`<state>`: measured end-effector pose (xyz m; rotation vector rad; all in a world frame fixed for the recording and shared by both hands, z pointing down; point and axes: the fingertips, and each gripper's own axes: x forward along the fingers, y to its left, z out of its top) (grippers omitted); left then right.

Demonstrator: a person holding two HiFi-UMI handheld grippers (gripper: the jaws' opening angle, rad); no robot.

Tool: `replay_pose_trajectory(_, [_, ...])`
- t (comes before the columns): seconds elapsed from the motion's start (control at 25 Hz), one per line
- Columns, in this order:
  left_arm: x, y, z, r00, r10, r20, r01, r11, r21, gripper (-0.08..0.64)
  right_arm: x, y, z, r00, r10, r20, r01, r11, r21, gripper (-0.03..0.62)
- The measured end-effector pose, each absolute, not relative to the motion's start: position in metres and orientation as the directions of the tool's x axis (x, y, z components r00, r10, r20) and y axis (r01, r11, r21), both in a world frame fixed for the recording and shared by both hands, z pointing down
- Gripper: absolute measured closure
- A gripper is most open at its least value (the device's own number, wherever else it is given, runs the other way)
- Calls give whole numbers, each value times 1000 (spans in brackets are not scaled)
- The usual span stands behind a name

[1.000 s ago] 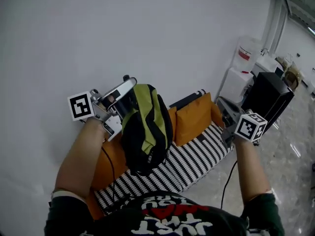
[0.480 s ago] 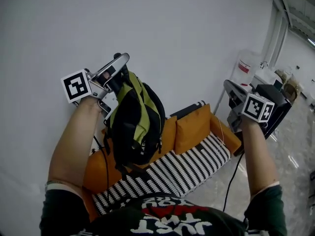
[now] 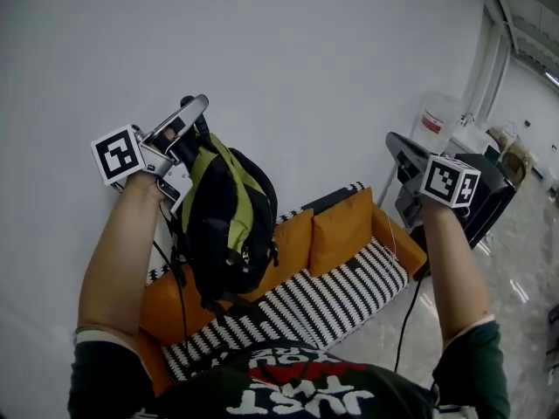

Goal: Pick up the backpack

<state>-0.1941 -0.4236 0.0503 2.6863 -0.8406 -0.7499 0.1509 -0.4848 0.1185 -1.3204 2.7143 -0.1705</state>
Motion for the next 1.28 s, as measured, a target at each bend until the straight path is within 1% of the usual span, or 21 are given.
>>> replay_pose_trajectory(0.56, [-192,-419,45,707,-575,-411,-464,-816,344,477,141,-492,119,-626,-777,-68,-762,628,-156,566])
replay_pose_trajectory(0.8, [-192,-420,46,706,-582,-404,-456,-810,370,477,143,-490,119,-621,-782,-54,-768,621,-156,566])
replay_pose_trajectory(1.28, [-189,-419,46,716,-574,-397,-456,-816,356,479,140,-492,124,-624,-781,-35,-773,623,-121,566])
